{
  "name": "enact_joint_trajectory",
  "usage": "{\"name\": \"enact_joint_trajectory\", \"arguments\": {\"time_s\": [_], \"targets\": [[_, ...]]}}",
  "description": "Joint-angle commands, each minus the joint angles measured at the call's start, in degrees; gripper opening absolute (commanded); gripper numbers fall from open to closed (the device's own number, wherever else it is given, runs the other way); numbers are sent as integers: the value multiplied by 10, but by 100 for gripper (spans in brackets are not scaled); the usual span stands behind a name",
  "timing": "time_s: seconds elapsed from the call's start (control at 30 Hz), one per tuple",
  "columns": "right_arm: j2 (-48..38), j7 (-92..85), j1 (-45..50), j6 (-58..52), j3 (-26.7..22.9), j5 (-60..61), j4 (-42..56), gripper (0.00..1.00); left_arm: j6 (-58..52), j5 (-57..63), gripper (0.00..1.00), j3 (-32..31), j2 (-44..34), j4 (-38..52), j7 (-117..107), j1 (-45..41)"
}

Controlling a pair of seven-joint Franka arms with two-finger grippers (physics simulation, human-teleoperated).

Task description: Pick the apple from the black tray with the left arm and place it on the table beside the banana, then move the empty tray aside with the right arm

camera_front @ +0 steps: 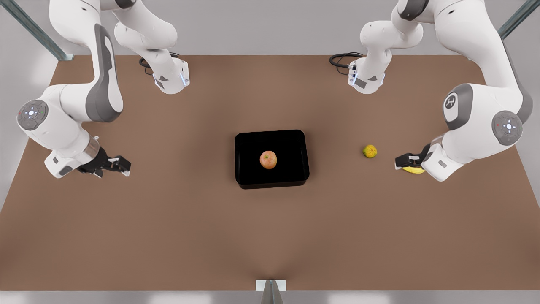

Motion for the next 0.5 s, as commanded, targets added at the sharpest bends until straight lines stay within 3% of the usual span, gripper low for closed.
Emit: {"name": "enact_joint_trajectory", "arguments": {"time_s": [0.0, 0.1, 0.13, 0.27, 0.37, 0.47], "targets": [[-2, 24, -4, 23, 0, 2, 0, 100, 11, -3, 100, 1, -2, 0, 32, 5], [-1, 23, -3, 23, 1, 1, 0, 100, 38, 24, 100, -3, 22, 19, 26, 3], [5, 23, -3, 23, 1, 0, 0, 100, 80, 31, 100, -7, 37, 23, 28, -29], [7, 23, -3, 23, 2, 0, 0, 100, 141, 106, 100, -10, 83, 23, -326, -248], [99, 23, -4, 23, 0, 0, 41, 100, 148, 1, 100, -12, 104, 1, -399, -260], [101, 23, -6, 22, -2, 1, 57, 100, 205, 24, 100, -12, 149, -1, -586, -331]]}}
